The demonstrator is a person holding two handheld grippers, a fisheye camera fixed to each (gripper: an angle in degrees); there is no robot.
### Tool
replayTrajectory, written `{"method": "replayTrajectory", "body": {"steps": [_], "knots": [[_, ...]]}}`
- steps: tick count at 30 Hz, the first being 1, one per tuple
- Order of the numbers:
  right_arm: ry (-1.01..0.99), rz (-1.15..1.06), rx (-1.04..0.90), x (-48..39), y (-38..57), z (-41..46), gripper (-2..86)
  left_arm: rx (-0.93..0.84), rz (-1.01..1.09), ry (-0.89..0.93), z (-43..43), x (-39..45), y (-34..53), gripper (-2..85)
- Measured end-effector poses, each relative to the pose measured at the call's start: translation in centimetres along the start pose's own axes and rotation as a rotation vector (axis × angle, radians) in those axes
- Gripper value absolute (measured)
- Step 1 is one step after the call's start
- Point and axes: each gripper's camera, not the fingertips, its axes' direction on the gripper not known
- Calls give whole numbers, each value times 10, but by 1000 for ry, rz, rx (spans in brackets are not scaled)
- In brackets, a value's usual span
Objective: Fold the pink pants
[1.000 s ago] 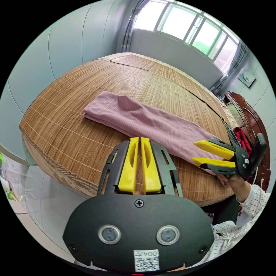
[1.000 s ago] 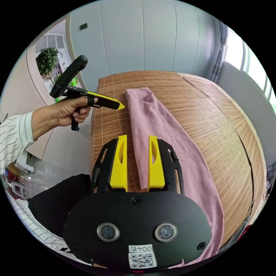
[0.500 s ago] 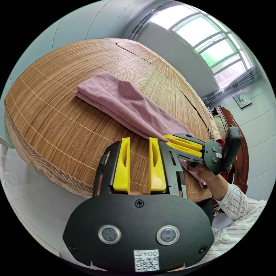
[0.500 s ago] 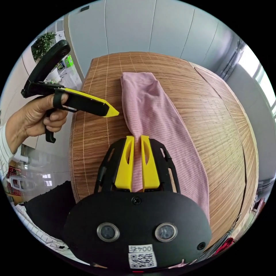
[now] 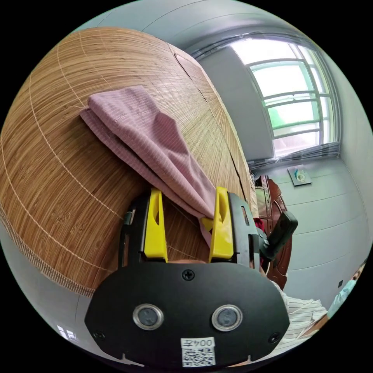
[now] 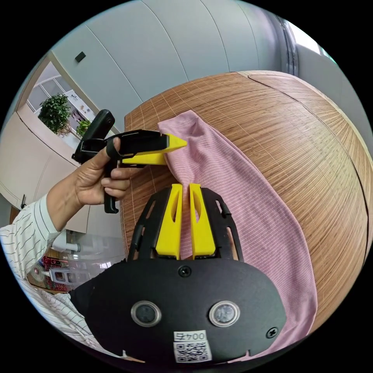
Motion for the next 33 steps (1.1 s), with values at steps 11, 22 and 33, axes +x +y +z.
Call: {"method": "replayTrajectory", "body": {"steps": [11,22,33], "knots": [[389,-130,73,-1,224,-138,124,13,54,-137,40,-38,1,49],[639,-170,-330,46,455,-189,146,24,60,-173,57,-43,15,47],[596,-109,-288,129,518,-201,72,34,75,-222,69,-35,21,48]]}}
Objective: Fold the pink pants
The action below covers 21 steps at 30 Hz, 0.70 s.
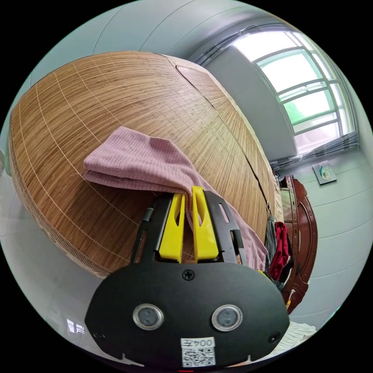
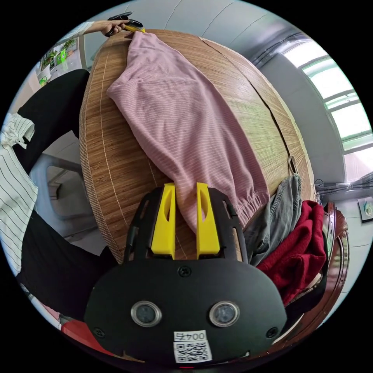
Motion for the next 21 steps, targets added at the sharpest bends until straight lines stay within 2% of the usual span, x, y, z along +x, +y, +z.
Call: {"method": "replayTrajectory", "body": {"steps": [6,10,12,17,19,21], "knots": [[19,149,1,28,20,25,36,73,81,40,0,4,8,47],[15,214,60,44,45,8,25,133,150,78,-25,9,25,46],[-63,249,120,57,70,-15,23,132,196,76,-41,12,35,46],[-190,216,105,69,115,-52,22,114,288,67,-105,19,71,45],[-264,212,89,76,132,-60,22,100,264,84,-127,17,80,45],[-429,241,56,96,153,-60,22,77,196,104,-143,11,85,45]]}}
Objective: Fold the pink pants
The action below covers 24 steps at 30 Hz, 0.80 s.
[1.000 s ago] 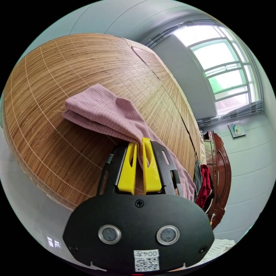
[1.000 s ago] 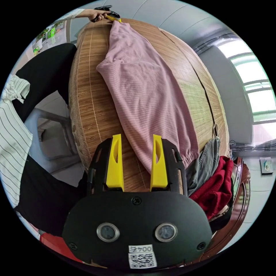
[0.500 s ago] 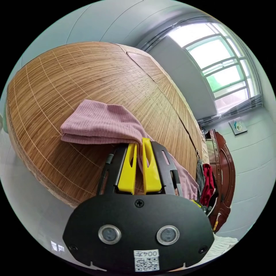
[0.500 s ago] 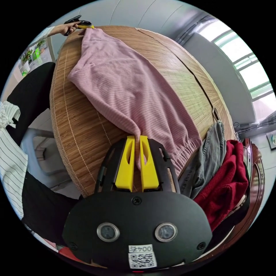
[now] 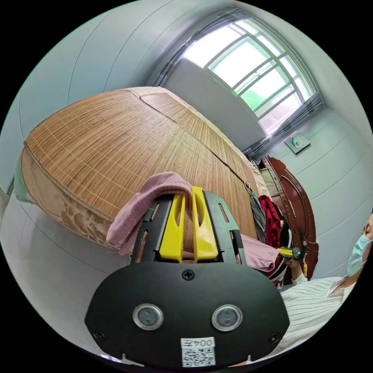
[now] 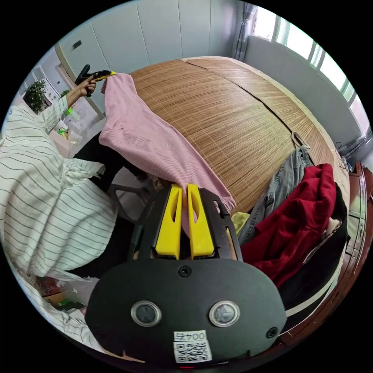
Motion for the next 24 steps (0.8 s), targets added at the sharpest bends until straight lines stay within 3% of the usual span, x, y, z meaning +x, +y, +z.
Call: {"method": "replayTrajectory", "body": {"steps": [6,19,24], "knots": [[-308,164,-139,106,-10,35,26,-159,-163,-58,32,-16,-35,44],[-186,368,-335,309,-93,147,38,-256,-409,-95,253,-39,-185,49],[-102,391,-318,323,-91,158,53,-134,-516,106,273,-53,-190,80]]}}
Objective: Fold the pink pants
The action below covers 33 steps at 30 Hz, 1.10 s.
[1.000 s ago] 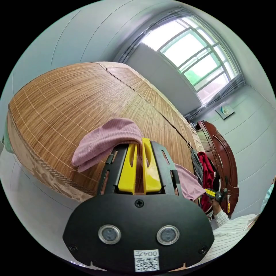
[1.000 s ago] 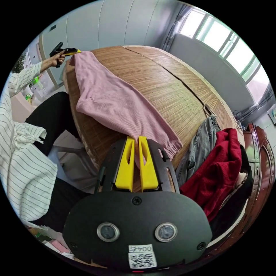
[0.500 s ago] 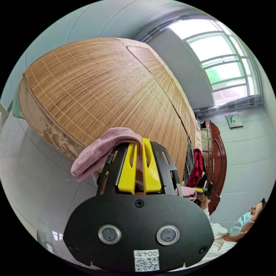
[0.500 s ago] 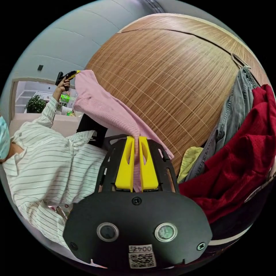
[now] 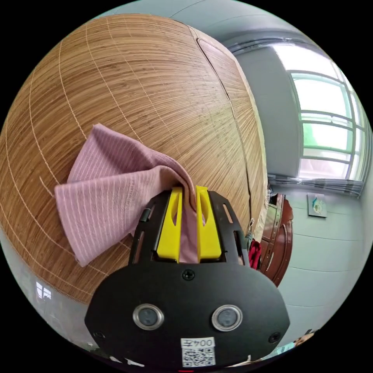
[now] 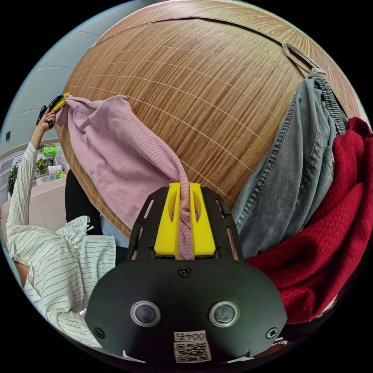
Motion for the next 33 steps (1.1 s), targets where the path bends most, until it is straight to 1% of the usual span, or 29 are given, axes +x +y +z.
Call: {"method": "replayTrajectory", "body": {"steps": [1,2,5,6,7,8,9,10,11,13,14,15,17,19,22,24,26,28,31,33], "knots": [[-8,10,27,2,3,-3,62,9,-4,76,2,-3,-3,119],[-31,35,97,6,10,-12,78,28,-3,151,3,-5,-4,162],[-14,87,313,-1,41,-40,93,101,54,252,-8,3,-4,255],[-10,66,375,-17,54,-46,97,105,80,251,-10,8,-4,265],[5,49,401,-28,61,-48,98,85,160,193,-14,23,-5,286],[43,11,440,-54,71,-47,99,62,240,81,-17,40,-5,295],[60,-33,458,-83,78,-42,101,58,276,26,-18,48,-5,300],[59,-55,470,-97,81,-39,101,35,329,-72,-20,63,-6,302],[47,-107,492,-126,84,-32,101,-26,327,-138,-19,71,-13,304],[50,-170,500,-168,82,-19,99,-90,283,-122,-25,75,-26,303],[59,-206,503,-193,78,-12,97,-115,287,-147,-34,83,-35,300],[65,-232,505,-214,72,-5,93,-115,309,-191,-40,90,-39,297],[34,-257,492,-239,60,4,87,-83,436,-443,-66,123,-48,288],[43,-273,492,-261,52,10,88,-59,500,-528,-89,135,-52,285],[121,-267,502,-287,58,18,99,-83,610,-465,-121,128,-43,281],[166,-213,540,-293,80,28,103,-118,672,-527,-125,108,-26,281],[164,-160,564,-293,98,37,103,-136,739,-617,-119,74,1,284],[190,-126,590,-297,115,43,102,-153,737,-603,-112,54,12,289],[239,-111,606,-308,132,48,97,-71,730,-522,-111,47,16,298],[239,-101,618,-314,139,49,88,-38,737,-528,-108,50,13,297]]}}
